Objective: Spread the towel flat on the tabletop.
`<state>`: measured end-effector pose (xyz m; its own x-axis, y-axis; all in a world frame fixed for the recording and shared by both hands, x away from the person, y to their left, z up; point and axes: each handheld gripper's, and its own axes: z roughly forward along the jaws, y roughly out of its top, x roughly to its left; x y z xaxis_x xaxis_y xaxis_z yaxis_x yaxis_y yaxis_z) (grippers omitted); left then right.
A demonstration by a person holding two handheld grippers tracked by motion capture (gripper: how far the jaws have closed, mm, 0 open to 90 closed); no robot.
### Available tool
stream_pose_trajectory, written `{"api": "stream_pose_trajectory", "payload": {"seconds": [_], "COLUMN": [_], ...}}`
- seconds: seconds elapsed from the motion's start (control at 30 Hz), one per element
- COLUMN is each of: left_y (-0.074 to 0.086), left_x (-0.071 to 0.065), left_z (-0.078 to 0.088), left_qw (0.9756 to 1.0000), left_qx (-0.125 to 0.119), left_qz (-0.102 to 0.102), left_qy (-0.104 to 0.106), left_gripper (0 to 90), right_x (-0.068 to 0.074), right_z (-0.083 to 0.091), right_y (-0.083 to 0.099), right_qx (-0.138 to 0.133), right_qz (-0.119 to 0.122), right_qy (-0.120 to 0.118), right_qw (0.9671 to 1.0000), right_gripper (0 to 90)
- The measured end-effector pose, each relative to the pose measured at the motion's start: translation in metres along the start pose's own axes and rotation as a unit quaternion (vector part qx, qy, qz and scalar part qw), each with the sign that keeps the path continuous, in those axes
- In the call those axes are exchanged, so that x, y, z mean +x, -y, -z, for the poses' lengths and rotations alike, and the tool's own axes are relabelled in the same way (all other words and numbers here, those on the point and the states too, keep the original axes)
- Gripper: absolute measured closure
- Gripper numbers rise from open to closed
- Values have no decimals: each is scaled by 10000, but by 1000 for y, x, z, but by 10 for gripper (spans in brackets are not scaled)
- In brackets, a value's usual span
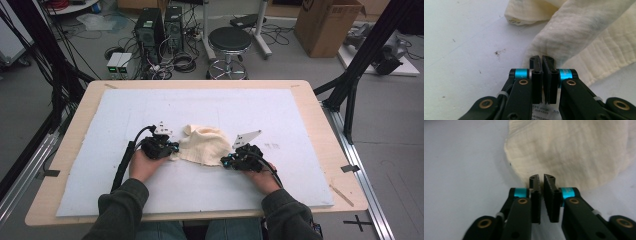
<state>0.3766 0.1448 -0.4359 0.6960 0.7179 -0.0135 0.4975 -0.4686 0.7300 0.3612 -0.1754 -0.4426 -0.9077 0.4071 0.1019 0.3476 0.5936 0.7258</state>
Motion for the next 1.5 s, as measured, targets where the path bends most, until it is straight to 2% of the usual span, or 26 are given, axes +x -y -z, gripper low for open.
{"api": "stream_pose_trajectory", "payload": {"seconds": [0.1,0.23,0.3,0.33,0.37,0.4,0.53,0.57,0.6,0.8,0.9,0.97,1.1,1.23,1.27,1.37,1.5], "left_y": [0,-2,-3,-3,-2,-2,6,10,15,40,48,52,57,62,64,66,61], "left_x": [-1,-7,-12,-15,-18,-22,-37,-42,-46,-69,-80,-87,-94,-92,-92,-92,-89], "left_z": [4,19,30,34,39,44,61,64,68,90,99,104,109,102,99,97,101], "left_qw": [10000,9997,9992,9989,9986,9981,9966,9965,9962,9953,9943,9941,9938,9949,9949,9937,9931], "left_qx": [7,-174,-253,-255,-249,-260,-343,-378,-396,-433,-444,-453,-397,-249,-204,-294,-432], "left_qz": [-68,-183,-302,-380,-469,-561,-751,-741,-768,-859,-960,-979,-1017,-932,-929,-924,-865], "left_qy": [53,58,61,56,35,38,40,44,53,89,105,144,195,286,333,565,659], "left_gripper": [871,874,874,874,874,874,874,874,874,873,872,872,870,859,845,703,572], "right_x": [1,-1,0,2,2,6,17,26,26,51,67,70,81,84,83,81,73], "right_z": [1,9,16,24,24,32,42,48,48,59,64,65,71,66,64,61,67], "right_y": [-1,0,0,0,0,-1,-3,-2,-2,8,13,14,17,22,23,27,27], "right_qx": [49,5,-85,-127,-127,-215,-272,-297,-297,-317,-283,-306,-418,-234,-203,-202,-396], "right_qz": [41,25,-3,66,66,119,245,365,365,519,620,670,720,802,788,717,592], "right_qy": [33,22,-25,-36,-36,-63,-95,-129,-129,-255,-339,-343,-421,-444,-453,-529,-507], "right_qw": [10000,10000,10000,9999,9999,9997,9993,9988,9988,9978,9971,9967,9956,9955,9957,9958,9962], "right_gripper": [869,871,871,871,871,870,871,871,871,870,870,870,870,868,864,761,677]}}
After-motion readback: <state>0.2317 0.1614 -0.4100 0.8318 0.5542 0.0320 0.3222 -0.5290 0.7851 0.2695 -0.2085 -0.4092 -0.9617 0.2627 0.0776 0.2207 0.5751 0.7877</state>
